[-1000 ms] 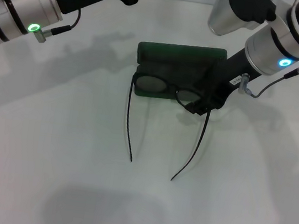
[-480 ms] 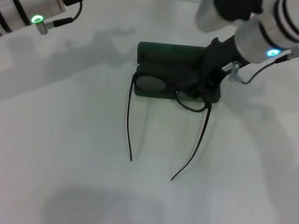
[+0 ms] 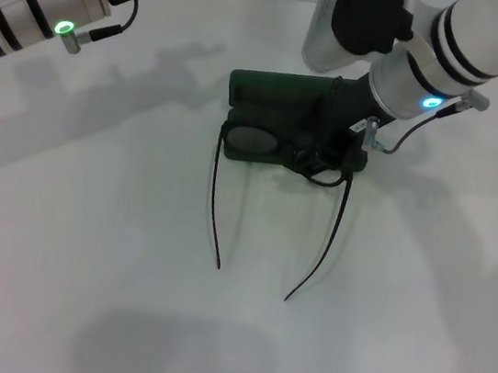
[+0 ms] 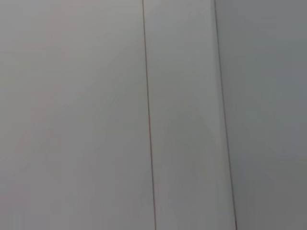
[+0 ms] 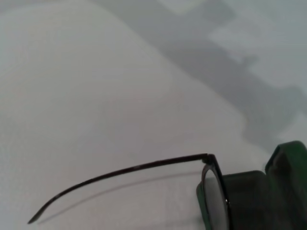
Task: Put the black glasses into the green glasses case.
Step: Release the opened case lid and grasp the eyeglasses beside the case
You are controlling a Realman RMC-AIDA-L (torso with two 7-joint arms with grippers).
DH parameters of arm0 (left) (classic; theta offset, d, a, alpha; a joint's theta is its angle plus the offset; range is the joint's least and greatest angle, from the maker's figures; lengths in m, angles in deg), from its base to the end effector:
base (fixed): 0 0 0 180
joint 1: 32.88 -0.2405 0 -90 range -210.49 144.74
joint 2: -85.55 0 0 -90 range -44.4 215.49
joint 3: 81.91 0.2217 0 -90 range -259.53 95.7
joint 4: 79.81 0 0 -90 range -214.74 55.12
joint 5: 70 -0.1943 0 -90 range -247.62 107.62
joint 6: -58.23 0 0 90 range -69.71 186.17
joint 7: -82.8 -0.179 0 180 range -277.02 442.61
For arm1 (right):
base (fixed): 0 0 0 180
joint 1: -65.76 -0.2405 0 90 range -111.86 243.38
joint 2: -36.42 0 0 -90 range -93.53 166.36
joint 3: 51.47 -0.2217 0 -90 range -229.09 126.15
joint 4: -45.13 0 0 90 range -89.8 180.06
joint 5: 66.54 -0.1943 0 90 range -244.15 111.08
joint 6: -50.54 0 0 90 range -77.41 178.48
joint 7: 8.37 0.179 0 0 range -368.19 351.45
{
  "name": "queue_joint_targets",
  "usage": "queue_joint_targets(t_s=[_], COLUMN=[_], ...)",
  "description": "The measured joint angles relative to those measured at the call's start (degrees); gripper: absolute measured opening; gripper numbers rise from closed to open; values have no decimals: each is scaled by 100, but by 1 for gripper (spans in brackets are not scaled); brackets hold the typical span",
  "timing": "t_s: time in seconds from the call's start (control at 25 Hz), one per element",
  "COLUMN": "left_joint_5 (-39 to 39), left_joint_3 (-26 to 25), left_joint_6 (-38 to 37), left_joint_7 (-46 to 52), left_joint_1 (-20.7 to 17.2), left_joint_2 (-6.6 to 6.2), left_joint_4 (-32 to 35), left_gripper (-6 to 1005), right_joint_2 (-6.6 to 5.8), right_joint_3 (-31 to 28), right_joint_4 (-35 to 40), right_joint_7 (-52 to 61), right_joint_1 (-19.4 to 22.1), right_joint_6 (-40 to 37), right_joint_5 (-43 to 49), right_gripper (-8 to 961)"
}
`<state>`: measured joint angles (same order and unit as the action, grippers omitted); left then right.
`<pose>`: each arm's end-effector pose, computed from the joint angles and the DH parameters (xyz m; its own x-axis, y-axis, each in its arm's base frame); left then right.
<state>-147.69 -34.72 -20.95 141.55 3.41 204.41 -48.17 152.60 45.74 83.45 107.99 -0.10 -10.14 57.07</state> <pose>-0.1358 0.3824 0.0291 0.6417 -0.1246 0.7568 0.3704 -0.8137 -0.4481 0.0745 0.3860 -0.1063 0.9597 0.0065 0.2809 0.0639 -0.9786 -0.1957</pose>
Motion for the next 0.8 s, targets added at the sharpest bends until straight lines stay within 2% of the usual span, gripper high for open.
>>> queue_joint_targets(t_s=[0.44,0.8], left_joint_5=[-1,-5], left_joint_3=[0,-1], left_joint_6=[-1,-1], left_joint_7=[-94,-193], left_joint_1=[-8,-25], left_joint_2=[-6,12], left_joint_4=[-1,0], left_gripper=[522,522], right_joint_2=[0,0], right_joint_3=[1071,1339], right_joint_4=[-64,-47], right_joint_7=[38,37], right_joint_1=[6,68], right_joint_6=[698,956], right_joint_5=[-490,-548], right_gripper=[573,574])
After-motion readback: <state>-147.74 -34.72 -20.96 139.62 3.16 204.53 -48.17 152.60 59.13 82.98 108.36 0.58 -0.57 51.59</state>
